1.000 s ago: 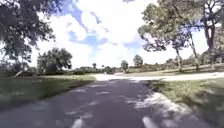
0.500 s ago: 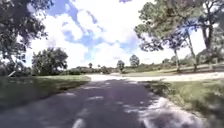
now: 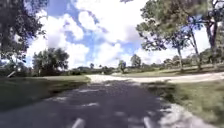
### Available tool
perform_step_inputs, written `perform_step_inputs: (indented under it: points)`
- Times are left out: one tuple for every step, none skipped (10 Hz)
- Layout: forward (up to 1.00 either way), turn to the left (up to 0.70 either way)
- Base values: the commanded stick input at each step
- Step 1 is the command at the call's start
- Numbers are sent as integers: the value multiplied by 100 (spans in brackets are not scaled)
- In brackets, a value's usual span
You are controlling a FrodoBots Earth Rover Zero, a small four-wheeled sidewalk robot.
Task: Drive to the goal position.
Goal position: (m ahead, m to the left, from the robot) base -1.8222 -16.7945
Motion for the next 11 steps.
perform_step_inputs:
  points:
    - [70,0]
    - [70,0]
    - [70,0]
    - [70,0]
    - [70,0]
    - [70,0]
    - [70,0]
    - [70,14]
    - [70,35]
    - [70,35]
    - [70,21]
